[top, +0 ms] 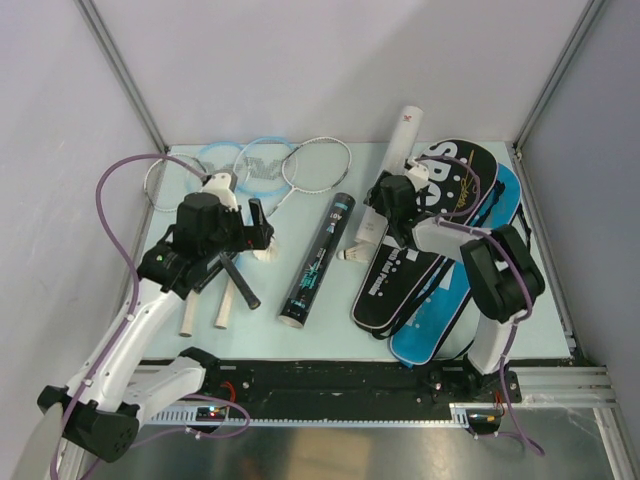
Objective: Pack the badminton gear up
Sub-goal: Place the shuttle tube at the center of the board.
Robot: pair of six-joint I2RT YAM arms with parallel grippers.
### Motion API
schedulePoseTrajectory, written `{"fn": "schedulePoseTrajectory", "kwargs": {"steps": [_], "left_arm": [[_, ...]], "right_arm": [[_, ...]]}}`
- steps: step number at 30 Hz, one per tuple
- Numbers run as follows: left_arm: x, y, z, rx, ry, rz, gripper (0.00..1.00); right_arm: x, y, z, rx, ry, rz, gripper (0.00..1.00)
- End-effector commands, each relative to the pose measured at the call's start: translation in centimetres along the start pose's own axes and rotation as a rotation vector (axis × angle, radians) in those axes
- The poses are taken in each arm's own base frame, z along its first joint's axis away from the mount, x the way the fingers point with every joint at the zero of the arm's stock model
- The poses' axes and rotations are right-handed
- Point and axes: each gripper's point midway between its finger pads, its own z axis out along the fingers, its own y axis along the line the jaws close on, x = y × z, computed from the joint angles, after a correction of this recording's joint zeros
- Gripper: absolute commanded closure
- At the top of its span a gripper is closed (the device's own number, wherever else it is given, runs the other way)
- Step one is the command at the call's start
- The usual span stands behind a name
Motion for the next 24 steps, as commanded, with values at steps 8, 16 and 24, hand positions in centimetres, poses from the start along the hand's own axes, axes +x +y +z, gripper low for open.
{"fn": "schedulePoseTrajectory", "kwargs": {"steps": [8, 16, 24], "left_arm": [[-0.5, -0.3, 0.7, 0.025, -0.012, 0.020, 0.00], [1.0, -0.7, 2.0, 0.045, 0.077, 0.029, 0.00], [3.5, -1.7, 4.3, 0.066, 0.216, 0.043, 0.00]], "right_arm": [[0.3, -0.5, 5.0, 0.094, 0.040, -0.027, 0.52], [-1.8, 0.9, 3.7, 0.037, 0.037, -0.052, 0.27], [-5.1, 2.9, 0.1, -0.043, 0.036, -0.151, 0.01]]}}
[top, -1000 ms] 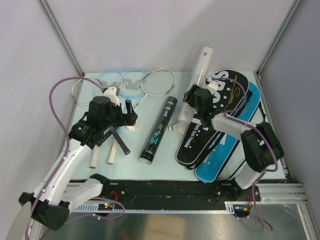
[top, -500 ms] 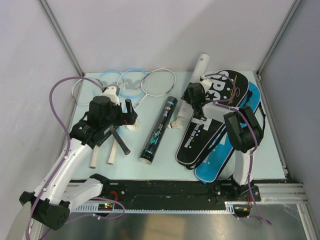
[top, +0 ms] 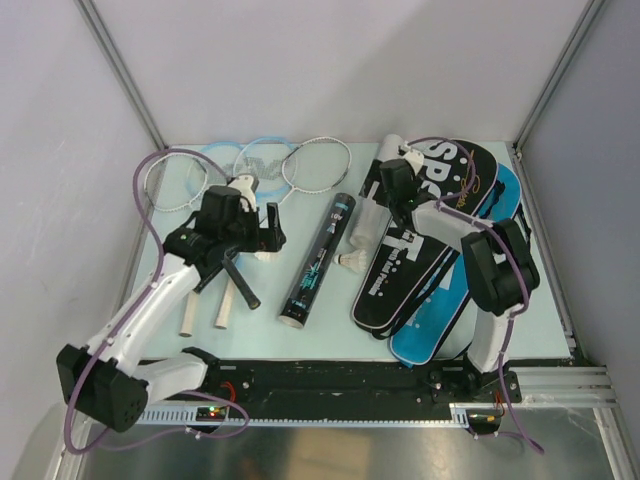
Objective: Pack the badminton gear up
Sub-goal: Place the shuttle tube at the center of the board.
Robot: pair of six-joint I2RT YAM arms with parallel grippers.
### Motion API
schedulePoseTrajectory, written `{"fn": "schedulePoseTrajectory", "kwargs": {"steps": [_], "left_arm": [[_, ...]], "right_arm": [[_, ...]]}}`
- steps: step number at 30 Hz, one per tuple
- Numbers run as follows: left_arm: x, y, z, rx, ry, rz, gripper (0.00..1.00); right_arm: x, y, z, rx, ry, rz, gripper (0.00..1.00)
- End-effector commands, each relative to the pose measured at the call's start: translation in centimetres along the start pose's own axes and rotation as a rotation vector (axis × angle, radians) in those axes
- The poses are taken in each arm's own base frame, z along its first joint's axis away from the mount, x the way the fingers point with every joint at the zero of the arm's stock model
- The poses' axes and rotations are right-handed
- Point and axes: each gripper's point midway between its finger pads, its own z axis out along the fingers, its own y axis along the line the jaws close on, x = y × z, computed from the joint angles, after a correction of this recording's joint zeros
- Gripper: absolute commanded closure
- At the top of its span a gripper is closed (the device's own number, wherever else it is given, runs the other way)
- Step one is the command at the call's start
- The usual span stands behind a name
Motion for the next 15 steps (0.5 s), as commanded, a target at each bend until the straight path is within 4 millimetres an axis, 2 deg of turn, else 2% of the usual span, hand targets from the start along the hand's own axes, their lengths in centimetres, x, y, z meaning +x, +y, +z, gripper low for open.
{"fn": "schedulePoseTrajectory", "kwargs": {"steps": [1, 6, 9, 12, 15], "left_arm": [[0.5, -1.2, 1.4, 0.025, 0.073, 0.031, 0.01], [0.1, -3.4, 3.4, 0.052, 0.144, 0.051, 0.01], [-0.6, -4.3, 4.8, 0.049, 0.164, 0.057, 0.02], [-0.2, -4.4, 6.5, 0.030, 0.203, 0.058, 0.02], [1.2, -4.2, 7.7, 0.006, 0.250, 0.059, 0.03]], "right_arm": [[-6.5, 3.2, -4.5, -0.112, -0.103, -0.039, 0.01], [-6.2, 2.7, -7.8, -0.109, -0.068, -0.094, 0.00], [-6.2, 2.7, -10.5, -0.144, -0.075, -0.123, 0.01], [-6.0, 3.2, -14.1, -0.240, -0.108, -0.181, 0.01], [-5.4, 4.1, -17.4, -0.379, -0.161, -0.242, 0.01]]}}
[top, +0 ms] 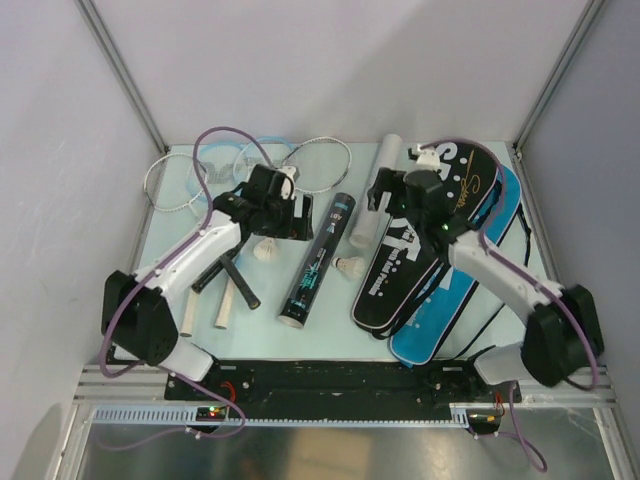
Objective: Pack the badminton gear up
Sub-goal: Place the shuttle tube at the center of the board, then open the lid of the shuttle tube.
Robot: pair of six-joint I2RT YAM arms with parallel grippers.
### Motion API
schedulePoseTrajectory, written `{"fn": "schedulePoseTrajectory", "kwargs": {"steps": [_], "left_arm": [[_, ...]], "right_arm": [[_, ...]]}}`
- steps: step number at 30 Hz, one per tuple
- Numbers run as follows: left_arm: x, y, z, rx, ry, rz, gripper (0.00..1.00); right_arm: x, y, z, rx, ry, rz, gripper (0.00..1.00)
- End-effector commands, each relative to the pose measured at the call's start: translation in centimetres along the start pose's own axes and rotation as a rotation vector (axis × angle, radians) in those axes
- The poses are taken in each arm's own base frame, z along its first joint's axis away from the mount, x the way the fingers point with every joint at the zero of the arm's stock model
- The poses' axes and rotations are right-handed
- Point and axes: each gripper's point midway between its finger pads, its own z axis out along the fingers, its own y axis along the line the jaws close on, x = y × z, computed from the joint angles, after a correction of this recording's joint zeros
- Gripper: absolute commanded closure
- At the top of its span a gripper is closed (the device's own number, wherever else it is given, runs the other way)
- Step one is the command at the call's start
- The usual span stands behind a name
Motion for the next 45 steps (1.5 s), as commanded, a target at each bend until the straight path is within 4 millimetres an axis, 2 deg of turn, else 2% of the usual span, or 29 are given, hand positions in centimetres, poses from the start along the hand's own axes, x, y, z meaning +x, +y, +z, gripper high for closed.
{"fn": "schedulePoseTrajectory", "kwargs": {"steps": [1, 5, 9, 15, 18, 22, 29, 34, 36, 38, 45], "left_arm": [[0.9, -0.2, 1.5, -0.025, 0.049, 0.005, 0.03], [2.3, -1.0, 3.5, -0.019, 0.114, 0.043, 0.04], [3.3, -1.5, 5.1, -0.031, 0.158, 0.077, 0.03], [6.7, -0.8, 6.9, -0.098, 0.239, 0.082, 0.02], [8.9, -0.6, 7.7, -0.135, 0.284, 0.108, 0.04], [10.4, -0.3, 8.2, -0.156, 0.314, 0.119, 0.10], [10.4, -1.0, 8.2, -0.121, 0.320, 0.123, 0.36], [11.4, -0.9, 8.4, -0.113, 0.353, 0.121, 0.36], [11.4, -1.2, 8.3, -0.101, 0.354, 0.122, 0.42], [10.5, -1.8, 7.5, -0.075, 0.333, 0.123, 0.47], [7.0, -3.7, 2.4, 0.050, 0.257, 0.116, 0.59]], "right_arm": [[-0.5, 2.3, -5.0, -0.202, -0.087, -0.119, 0.01], [-0.1, 2.5, -7.9, -0.299, -0.133, -0.170, 0.01], [0.5, 2.2, -9.7, -0.324, -0.125, -0.185, 0.02], [0.0, 1.2, -11.7, -0.311, -0.169, -0.184, 0.02], [-0.2, 0.8, -12.4, -0.312, -0.195, -0.205, 0.02], [-0.8, 0.7, -12.9, -0.316, -0.234, -0.247, 0.02], [-1.8, 0.7, -13.5, -0.317, -0.277, -0.272, 0.03], [-2.0, 0.6, -13.6, -0.315, -0.286, -0.298, 0.03], [-1.8, 1.0, -13.7, -0.341, -0.287, -0.332, 0.03], [-1.8, 1.6, -13.8, -0.382, -0.300, -0.417, 0.03], [-2.7, 5.0, -16.3, -0.602, -0.465, -0.783, 0.05]]}}
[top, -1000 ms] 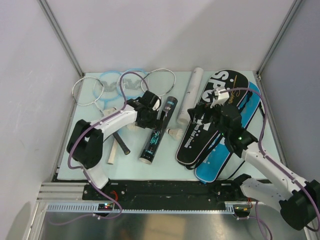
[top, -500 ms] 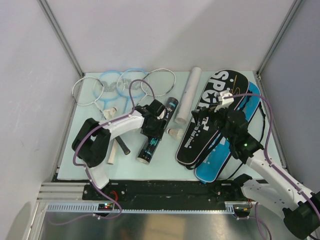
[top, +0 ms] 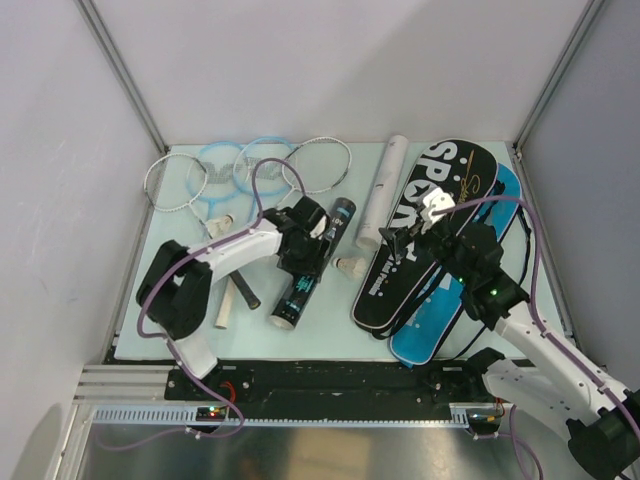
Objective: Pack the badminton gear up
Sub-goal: Open the lid of the shuttle tube.
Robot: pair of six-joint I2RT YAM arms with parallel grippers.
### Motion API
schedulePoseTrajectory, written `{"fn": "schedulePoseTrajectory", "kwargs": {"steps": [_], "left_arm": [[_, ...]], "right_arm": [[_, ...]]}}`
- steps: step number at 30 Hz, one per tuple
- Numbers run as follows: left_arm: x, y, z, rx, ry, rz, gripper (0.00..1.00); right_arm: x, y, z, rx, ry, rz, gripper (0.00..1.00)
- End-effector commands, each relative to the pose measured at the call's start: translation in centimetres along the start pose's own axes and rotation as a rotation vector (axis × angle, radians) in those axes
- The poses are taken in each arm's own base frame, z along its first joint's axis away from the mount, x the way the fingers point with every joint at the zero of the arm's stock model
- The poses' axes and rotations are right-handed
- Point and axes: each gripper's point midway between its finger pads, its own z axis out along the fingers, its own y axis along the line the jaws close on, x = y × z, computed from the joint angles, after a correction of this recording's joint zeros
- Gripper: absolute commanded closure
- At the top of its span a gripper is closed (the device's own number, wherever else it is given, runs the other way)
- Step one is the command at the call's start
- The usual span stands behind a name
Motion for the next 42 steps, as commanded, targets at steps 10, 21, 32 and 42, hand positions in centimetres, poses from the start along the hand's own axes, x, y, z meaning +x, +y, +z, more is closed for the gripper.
{"fn": "schedulePoseTrajectory", "kwargs": {"steps": [10, 21, 32, 42], "left_arm": [[-2.3, -2.8, -11.3, 0.287, -0.204, -0.003, 0.62], [-1.7, -2.6, -11.9, 0.319, -0.211, -0.003, 0.62], [-1.1, -3.0, -12.0, 0.359, -0.193, -0.006, 0.61], [-0.7, -3.3, -12.3, 0.393, -0.185, 0.003, 0.62]], "right_arm": [[1.1, 8.4, 0.7, -0.505, -0.258, -0.649, 0.08], [8.3, 14.3, 6.8, -0.624, -0.185, -0.797, 0.08], [10.4, 14.4, 14.1, -0.368, -0.254, -0.996, 0.06], [8.6, 14.5, 15.6, -0.323, -0.318, -0.999, 0.04]]}}
